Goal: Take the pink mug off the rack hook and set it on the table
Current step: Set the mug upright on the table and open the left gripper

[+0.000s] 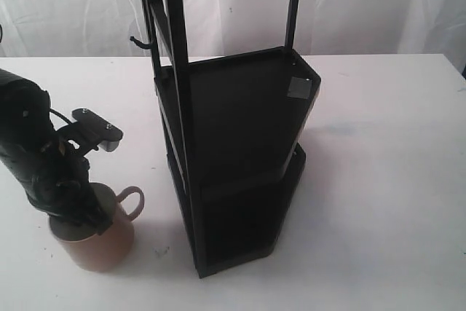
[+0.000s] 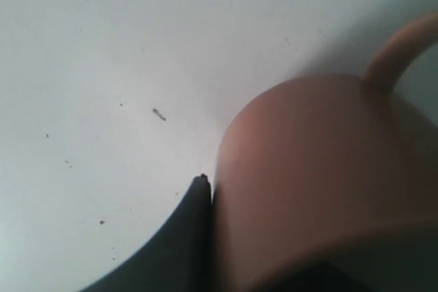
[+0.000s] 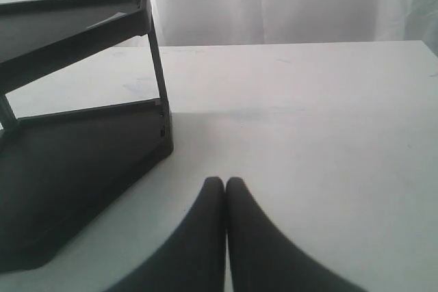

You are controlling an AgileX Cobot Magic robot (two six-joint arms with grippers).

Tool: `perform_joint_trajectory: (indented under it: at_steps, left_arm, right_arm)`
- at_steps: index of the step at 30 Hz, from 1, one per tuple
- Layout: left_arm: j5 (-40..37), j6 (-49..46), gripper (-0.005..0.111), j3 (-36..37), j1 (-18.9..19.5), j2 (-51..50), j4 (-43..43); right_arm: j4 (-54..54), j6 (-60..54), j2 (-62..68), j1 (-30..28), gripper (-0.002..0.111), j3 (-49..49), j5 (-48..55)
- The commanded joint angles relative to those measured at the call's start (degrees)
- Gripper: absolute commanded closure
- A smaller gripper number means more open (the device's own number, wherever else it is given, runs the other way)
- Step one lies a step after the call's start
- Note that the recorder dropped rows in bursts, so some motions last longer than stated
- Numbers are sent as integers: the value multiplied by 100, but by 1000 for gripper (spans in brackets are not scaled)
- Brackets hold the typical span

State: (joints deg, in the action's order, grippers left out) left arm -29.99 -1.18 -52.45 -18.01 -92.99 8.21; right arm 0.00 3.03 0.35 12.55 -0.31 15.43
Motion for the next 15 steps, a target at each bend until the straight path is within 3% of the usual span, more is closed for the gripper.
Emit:
perform_joint_trajectory:
  at_steps: [1, 8, 15]
  left_arm:
    - [42, 118, 102, -21, 21, 18, -44]
    - [-10, 380, 63, -21, 21, 119, -44]
    - [-39, 397, 59, -21, 21, 882, -54]
  right_arm:
    - [0, -27, -35, -52, 108, 31, -33]
    - [0, -27, -35, -52, 108, 31, -33]
    - [0, -27, -35, -52, 108, 31, -33]
